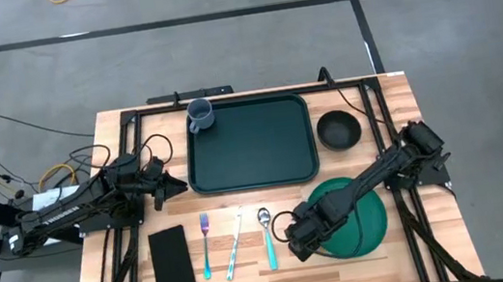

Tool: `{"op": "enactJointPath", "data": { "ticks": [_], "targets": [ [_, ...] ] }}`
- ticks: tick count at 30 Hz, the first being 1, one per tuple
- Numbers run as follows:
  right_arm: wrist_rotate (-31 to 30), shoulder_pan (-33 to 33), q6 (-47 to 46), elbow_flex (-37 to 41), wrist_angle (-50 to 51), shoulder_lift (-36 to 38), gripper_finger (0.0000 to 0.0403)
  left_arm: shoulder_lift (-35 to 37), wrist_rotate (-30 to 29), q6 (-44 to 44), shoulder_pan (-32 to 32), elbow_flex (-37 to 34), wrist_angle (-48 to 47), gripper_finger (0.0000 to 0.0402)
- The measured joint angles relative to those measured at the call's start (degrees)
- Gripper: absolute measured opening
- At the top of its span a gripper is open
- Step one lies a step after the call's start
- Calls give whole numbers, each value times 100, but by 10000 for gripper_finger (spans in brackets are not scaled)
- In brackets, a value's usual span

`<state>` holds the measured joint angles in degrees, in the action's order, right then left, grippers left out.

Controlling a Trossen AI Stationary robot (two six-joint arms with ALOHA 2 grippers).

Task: Set up tray
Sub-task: Put the green plate on the black tray

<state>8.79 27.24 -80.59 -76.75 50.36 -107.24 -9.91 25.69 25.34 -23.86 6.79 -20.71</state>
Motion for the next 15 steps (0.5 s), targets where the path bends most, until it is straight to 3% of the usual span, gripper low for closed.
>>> {"op": "enactJointPath", "data": {
  "ticks": [15],
  "targets": [
    [-138, 9, -42, 127, 19, 4, 118, 0, 66, -61, 0, 2, -4, 100]
  ]
}}
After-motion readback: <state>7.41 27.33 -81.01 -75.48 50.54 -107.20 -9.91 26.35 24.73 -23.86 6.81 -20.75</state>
